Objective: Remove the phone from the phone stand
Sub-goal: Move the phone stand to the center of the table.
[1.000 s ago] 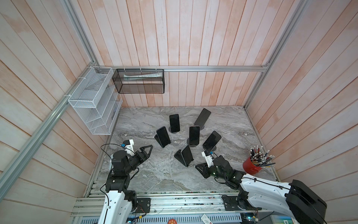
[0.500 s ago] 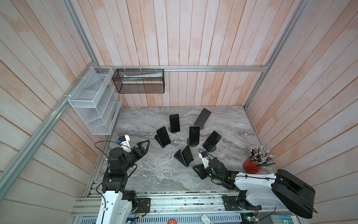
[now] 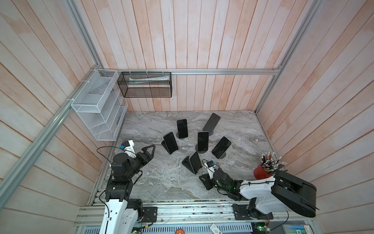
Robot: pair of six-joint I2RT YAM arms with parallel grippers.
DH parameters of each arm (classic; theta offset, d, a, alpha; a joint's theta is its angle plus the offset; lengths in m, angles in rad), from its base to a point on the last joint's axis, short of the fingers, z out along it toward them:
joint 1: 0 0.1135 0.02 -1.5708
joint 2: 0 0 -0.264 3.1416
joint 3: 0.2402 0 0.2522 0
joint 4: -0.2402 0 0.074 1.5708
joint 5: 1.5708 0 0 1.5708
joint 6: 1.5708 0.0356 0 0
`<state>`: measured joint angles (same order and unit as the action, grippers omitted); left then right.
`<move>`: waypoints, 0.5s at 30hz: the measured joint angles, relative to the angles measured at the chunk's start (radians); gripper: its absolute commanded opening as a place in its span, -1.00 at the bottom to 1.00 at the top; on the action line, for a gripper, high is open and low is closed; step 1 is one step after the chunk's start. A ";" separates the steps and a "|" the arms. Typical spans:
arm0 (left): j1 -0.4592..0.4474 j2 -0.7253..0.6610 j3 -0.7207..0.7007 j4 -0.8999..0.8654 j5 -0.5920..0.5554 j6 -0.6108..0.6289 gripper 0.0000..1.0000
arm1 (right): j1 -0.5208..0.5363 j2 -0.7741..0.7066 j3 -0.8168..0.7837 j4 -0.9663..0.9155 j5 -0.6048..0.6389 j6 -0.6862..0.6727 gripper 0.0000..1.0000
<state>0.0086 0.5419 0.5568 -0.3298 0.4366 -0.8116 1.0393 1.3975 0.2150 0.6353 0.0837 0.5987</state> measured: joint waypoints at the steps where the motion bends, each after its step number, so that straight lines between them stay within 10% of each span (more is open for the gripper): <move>1: 0.000 0.000 0.001 0.000 0.000 0.000 0.76 | 0.001 0.010 0.002 0.006 0.002 0.000 -0.47; 15: 0.000 -0.001 0.001 -0.016 -0.003 0.008 0.76 | 0.019 0.170 0.081 0.121 0.016 -0.004 -0.46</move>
<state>0.0082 0.5411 0.5575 -0.3454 0.4332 -0.8036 1.0580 1.5673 0.2962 0.7563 0.1001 0.5949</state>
